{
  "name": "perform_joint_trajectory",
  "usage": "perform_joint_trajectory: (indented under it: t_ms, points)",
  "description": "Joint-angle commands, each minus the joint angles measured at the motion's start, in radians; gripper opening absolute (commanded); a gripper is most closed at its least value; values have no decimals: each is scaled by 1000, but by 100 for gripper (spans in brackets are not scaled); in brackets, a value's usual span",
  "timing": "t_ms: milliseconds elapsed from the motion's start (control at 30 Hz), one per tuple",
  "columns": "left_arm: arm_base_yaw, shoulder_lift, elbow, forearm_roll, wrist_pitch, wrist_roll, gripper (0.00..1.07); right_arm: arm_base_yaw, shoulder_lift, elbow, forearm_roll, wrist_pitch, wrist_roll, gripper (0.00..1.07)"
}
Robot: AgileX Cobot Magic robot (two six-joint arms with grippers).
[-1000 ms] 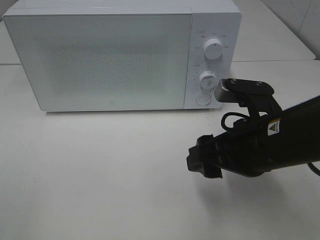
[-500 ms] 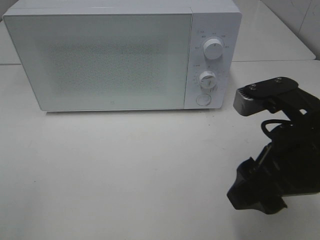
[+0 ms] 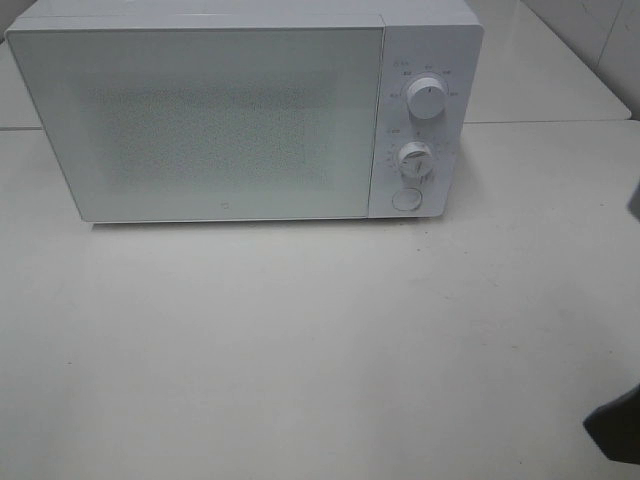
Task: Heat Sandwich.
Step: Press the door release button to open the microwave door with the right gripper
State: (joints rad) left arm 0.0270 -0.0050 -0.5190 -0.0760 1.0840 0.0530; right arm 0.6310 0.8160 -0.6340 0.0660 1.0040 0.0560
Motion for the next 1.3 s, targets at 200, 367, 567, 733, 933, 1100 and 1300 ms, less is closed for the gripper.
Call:
perform_joint_trajectory:
  t_ms: [200,367,567,733,933,1100,1300]
  points:
    - [0,-22,1,-11,-13,3,98,-3,-245,-3,-17,48,-14,75]
    - [0,-22,1,-11,-13,3,98,-13,-373,-3,-17,50,-9,75]
    - [0,-22,1,-11,-13,3,98,-192,-499,14,-24,61,-8,75]
    - [0,-22,1,-11,-13,3,98,-309,-576,14,-48,51,-10,75]
    - [0,-16,1,-11,-13,3,98,-424,-657,14,-96,29,-9,75]
    - [0,-16,1,-11,-13,3,98,-494,-732,49,-96,12,9,75]
    - [0,-16,1,-11,-13,3,98,-557,-806,115,-95,5,21,75]
